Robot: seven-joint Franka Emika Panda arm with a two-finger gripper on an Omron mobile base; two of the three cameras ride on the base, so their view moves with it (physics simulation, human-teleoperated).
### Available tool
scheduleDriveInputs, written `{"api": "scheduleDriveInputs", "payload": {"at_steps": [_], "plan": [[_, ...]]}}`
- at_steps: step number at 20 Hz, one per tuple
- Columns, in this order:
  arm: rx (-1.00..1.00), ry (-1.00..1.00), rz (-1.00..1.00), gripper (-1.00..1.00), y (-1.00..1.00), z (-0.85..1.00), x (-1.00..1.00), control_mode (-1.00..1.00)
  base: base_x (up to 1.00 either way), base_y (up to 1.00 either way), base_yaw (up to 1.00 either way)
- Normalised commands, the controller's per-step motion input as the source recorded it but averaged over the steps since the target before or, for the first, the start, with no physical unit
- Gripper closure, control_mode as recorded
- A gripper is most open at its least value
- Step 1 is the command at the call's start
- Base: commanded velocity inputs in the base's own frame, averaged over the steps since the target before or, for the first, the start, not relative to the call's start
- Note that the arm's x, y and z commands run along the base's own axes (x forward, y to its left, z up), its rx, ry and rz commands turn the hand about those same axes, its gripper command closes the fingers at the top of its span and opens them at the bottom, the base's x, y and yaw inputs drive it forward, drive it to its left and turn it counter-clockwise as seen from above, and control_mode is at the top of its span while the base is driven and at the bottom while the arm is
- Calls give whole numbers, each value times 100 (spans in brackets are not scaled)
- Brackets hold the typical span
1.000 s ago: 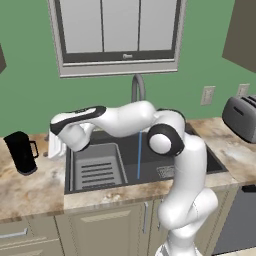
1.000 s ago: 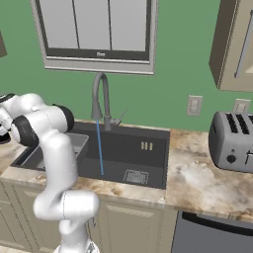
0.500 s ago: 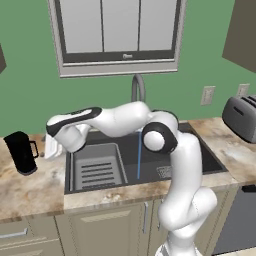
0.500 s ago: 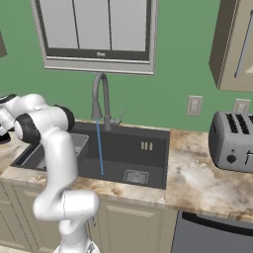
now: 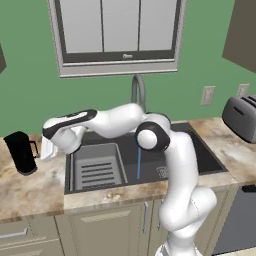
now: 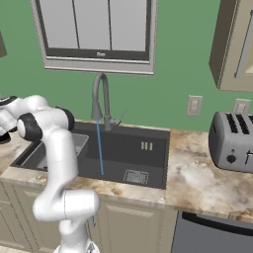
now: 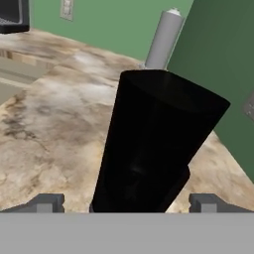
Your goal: Turn on the sink faucet and place the jug under the water for a few seconds to fill it up.
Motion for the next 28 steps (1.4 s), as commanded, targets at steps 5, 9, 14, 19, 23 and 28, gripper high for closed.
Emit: {"api": "scheduleDriveInputs", "payload": {"at_steps": [5,9,14,19,23,28], "plan": [[0,0,1,-100,12,-16,28,-100,0,0,0],[0,0,2,-100,2,-12,23,-100,0,0,0],[0,0,2,-100,6,-5,7,-100,0,0,0],[0,0,2,-100,18,0,0,-100,0,0,0],[0,0,2,-100,23,-3,0,-100,0,0,0],[0,0,2,-100,17,-4,2,-100,0,0,0]]}}
